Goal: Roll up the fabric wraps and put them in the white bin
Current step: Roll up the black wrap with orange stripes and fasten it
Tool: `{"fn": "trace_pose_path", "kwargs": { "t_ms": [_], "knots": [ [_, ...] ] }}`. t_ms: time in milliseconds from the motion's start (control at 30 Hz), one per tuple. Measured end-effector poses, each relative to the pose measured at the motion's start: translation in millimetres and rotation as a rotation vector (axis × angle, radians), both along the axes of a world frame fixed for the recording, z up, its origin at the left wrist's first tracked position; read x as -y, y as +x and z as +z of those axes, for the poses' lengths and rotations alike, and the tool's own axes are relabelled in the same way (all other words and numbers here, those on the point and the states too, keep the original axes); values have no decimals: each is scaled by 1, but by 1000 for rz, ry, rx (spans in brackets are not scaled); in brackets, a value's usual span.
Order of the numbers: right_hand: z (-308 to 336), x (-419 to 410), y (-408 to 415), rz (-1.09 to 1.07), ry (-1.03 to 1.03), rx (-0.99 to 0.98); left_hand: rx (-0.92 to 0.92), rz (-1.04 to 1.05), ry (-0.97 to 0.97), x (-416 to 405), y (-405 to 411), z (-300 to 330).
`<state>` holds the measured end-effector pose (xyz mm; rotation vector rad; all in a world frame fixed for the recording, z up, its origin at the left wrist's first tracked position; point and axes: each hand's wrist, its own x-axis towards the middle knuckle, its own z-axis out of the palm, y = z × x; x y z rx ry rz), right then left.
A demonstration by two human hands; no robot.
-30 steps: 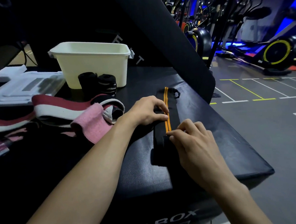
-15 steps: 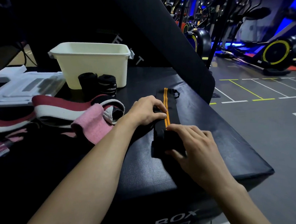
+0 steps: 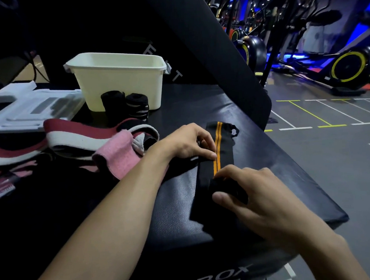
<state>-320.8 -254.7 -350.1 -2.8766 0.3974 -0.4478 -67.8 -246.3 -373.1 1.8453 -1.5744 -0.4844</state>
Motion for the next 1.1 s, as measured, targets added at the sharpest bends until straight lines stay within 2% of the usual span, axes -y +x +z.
{"fn": "trace_pose_path", "kwargs": {
  "t_ms": [100,267,433,600,700,900,1100],
  "knots": [
    [-4,2,8,-41,38,5,29,15,-22,1,0,-1],
    [-18,5,24,-162,-16,66,59,49,-33,0,-2,0],
    [-26,3,35,-299,-53,273,30,50,-33,-1,-2,0],
    [-28,-3,35,-242,-233,495,36,57,-35,-1,-3,0],
    [-33,-1,29,-191,-216,447,40,57,-40,0,-2,-1],
    [-42,11,21,-174,-103,219,14,50,-59,0,-1,-2],
    [-27,17,20,-132,-153,172,0,51,-41,-1,1,0]
  ]
}}
